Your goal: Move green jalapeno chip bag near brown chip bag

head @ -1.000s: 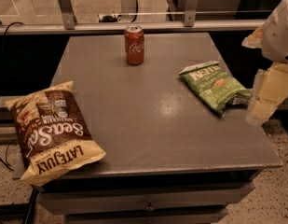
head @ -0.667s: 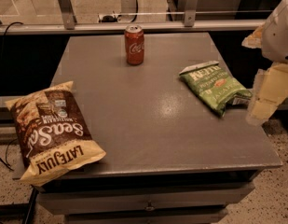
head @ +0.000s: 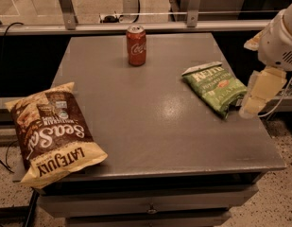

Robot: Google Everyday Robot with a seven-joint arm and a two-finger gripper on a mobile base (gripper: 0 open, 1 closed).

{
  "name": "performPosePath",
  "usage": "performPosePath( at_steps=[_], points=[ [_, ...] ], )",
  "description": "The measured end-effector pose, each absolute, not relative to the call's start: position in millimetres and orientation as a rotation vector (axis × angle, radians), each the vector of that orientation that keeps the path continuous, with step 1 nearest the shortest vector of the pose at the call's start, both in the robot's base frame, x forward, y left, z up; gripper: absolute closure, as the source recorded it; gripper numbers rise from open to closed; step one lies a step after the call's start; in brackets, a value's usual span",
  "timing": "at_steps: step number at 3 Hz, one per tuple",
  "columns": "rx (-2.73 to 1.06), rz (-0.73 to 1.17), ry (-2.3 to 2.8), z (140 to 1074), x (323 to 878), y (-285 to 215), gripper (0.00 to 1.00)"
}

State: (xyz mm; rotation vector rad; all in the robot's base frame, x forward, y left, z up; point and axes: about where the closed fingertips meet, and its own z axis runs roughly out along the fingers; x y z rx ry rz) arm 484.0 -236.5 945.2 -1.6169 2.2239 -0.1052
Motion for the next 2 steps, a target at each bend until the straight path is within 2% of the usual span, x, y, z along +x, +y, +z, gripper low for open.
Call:
performPosePath(
  at_steps=[2],
  points=[
    [-1.368,-0.002,2.272,896.2,545.1,-259.7,0.0]
  ],
)
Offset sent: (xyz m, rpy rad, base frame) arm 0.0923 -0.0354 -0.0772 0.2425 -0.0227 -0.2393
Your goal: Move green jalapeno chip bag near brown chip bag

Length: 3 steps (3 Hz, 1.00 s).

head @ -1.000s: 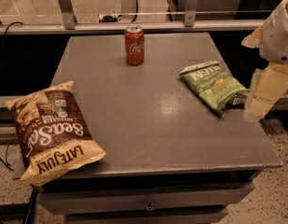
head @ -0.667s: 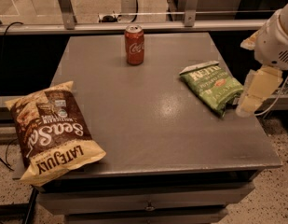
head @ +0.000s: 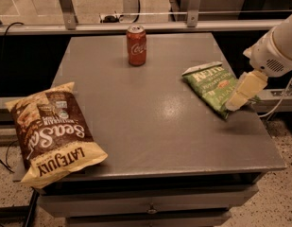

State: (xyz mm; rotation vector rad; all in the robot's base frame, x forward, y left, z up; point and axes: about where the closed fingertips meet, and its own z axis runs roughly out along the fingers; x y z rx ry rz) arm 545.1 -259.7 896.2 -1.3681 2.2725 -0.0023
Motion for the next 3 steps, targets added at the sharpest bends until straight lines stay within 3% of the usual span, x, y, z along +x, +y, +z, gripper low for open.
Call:
performPosePath(
  at_steps=[2,3],
  points=[
    [-1.18,0.155,2.348,859.1,567.4,-262.9,0.0],
    [-1.117,0.193,2.357,848.4,570.0,-270.2,0.16]
  ],
)
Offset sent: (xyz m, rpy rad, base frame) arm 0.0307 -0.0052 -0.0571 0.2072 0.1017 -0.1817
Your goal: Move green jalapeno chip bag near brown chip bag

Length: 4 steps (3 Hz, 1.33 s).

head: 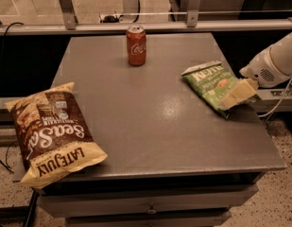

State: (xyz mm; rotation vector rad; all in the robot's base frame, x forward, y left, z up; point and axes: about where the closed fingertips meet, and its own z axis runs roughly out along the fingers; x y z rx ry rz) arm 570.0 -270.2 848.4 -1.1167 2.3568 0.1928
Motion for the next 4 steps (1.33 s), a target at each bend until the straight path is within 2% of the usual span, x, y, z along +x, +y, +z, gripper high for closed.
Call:
performPosePath(
  at_steps=[1,3,4],
  points=[
    [-1.08,0.213,2.333,851.1,571.9,-273.9,0.4],
    [-1.123,0.273,2.207,880.0,570.6,-247.8,0.88],
    [-1.154,0.336,2.127,898.7,565.6,-232.8,1.0]
  ],
)
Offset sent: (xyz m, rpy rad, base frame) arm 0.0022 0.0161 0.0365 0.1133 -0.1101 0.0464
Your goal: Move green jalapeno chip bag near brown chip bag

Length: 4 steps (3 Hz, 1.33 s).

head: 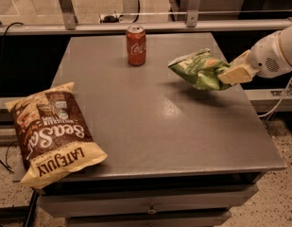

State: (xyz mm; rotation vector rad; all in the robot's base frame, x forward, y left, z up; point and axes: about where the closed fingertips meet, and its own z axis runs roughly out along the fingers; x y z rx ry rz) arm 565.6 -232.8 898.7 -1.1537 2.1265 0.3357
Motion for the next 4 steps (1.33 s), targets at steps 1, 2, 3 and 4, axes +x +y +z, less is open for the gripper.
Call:
performPosePath(
  at_steps=[1,2,3,4],
  points=[
    [-1.213,0.412,2.047,914.8,557.3,-210.8,1.0],
    [-1.355,0.513,1.96,919.0,540.5,-168.6,1.0],
    [-1.506,0.633,1.887,906.8,520.8,-122.0,1.0],
    [-1.642,0.753,1.8,891.5,499.1,-73.1,1.0]
  ],
)
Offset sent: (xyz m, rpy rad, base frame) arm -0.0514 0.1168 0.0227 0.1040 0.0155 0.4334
